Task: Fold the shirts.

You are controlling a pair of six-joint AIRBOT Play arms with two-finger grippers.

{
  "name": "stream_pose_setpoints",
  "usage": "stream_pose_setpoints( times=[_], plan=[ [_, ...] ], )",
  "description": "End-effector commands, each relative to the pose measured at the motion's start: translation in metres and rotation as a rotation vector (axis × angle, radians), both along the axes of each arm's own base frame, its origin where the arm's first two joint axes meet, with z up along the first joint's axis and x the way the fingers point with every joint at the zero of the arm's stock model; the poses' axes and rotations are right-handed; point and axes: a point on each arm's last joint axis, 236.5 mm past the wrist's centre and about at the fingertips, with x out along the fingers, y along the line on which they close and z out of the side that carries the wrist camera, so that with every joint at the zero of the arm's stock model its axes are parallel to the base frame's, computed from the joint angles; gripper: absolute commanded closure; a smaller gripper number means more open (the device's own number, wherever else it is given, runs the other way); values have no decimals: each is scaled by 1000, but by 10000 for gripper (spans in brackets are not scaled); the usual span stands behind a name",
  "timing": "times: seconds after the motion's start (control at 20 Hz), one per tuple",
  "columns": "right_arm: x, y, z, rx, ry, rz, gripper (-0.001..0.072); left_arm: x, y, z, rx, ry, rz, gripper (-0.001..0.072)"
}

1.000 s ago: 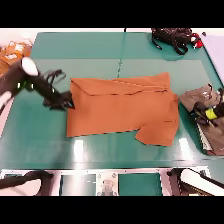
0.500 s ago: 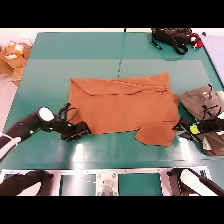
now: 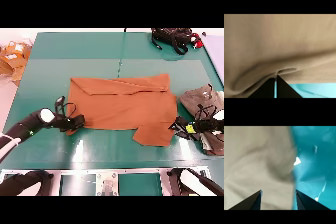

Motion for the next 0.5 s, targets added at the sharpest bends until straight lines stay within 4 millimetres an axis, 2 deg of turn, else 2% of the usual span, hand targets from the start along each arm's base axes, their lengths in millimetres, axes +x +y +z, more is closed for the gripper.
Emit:
stream_pose_setpoints(
  times=[0.0, 0.15, 0.25, 0.3, 0.35, 0.4, 0.45],
  plan=[
    [-2, 5, -2, 17, 4, 2, 233, 6, 27, 6, 63, 2, -45, 681],
    [-22, 23, -17, 70, 57, -5, 233, 4, 43, 8, 135, 7, -113, 681],
    [-32, 39, -24, 110, 80, -3, 234, 8, 44, 15, 133, -2, -127, 680],
    [-35, 47, -25, 123, 88, 12, 233, 9, 40, 17, 119, -3, -123, 586],
    [-37, 52, -26, 126, 93, 31, 233, 9, 37, 18, 100, 0, -118, 342],
    [-38, 58, -26, 133, 96, 49, 234, 7, 33, 19, 81, 8, -112, 282],
    [-40, 65, -25, 144, 102, 71, 233, 2, 29, 20, 62, 32, -114, 279]
  ],
)
